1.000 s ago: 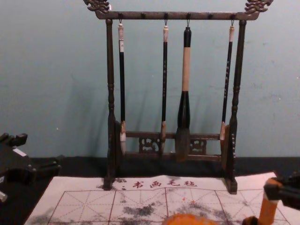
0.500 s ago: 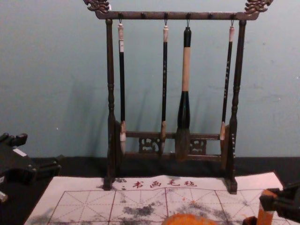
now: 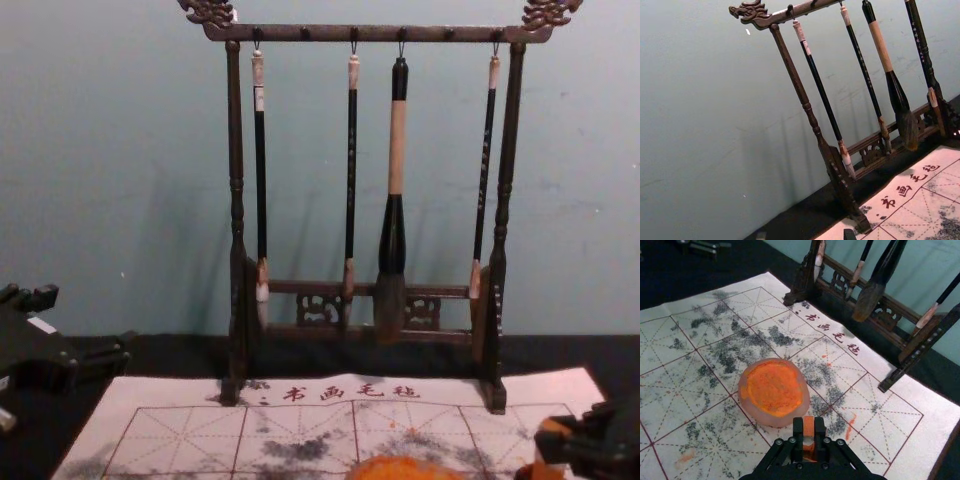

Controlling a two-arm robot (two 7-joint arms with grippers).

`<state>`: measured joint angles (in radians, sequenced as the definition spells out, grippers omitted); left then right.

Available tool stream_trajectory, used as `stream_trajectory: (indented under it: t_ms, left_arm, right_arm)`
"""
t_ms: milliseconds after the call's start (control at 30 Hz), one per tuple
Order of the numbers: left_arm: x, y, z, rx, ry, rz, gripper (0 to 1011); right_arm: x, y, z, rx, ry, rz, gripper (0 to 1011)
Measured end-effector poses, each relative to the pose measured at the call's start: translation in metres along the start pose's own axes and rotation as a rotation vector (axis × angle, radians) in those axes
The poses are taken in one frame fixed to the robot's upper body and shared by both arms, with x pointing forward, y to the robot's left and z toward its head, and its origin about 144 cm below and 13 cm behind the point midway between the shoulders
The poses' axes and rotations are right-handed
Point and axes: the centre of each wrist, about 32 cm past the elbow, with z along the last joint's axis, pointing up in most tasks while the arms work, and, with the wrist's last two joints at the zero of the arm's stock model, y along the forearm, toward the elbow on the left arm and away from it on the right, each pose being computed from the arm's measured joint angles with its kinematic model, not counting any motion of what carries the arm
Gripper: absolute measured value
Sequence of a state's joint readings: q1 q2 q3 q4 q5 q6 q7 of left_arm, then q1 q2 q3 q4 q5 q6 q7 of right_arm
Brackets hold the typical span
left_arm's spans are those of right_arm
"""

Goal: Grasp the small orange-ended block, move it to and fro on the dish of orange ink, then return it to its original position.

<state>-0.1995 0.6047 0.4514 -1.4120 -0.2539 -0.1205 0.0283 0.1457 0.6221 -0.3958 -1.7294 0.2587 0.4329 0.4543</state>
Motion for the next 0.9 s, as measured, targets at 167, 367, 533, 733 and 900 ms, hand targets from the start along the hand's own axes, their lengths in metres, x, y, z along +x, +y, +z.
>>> stream_trajectory:
  t_ms: [167, 367, 533, 733, 900]
  left_arm:
    - [0.0000, 0.0000, 0.0000, 0.000, 0.000, 0.000, 1001]
    - [0.0000, 0.0000, 0.0000, 0.000, 0.000, 0.000, 1001]
    - [0.0000, 0.0000, 0.0000, 0.000, 0.000, 0.000, 1001]
    - [0.0000, 0.0000, 0.0000, 0.000, 0.000, 0.000, 1001]
    - [0.0000, 0.0000, 0.0000, 0.000, 0.000, 0.000, 1001]
  right_arm:
    - [-0.0010, 0.0033, -0.0009, -0.008, -0.004, 0.005, 81]
    - [-0.0020, 0.0061, -0.0014, -0.016, -0.010, 0.012, 81]
    - [-0.0021, 0.0078, -0.0015, -0.020, -0.013, 0.015, 81]
    - [-0.0025, 0.0093, -0.0020, -0.027, -0.019, 0.015, 81]
    - [-0.0031, 0.0102, -0.0026, -0.030, -0.028, 0.016, 81]
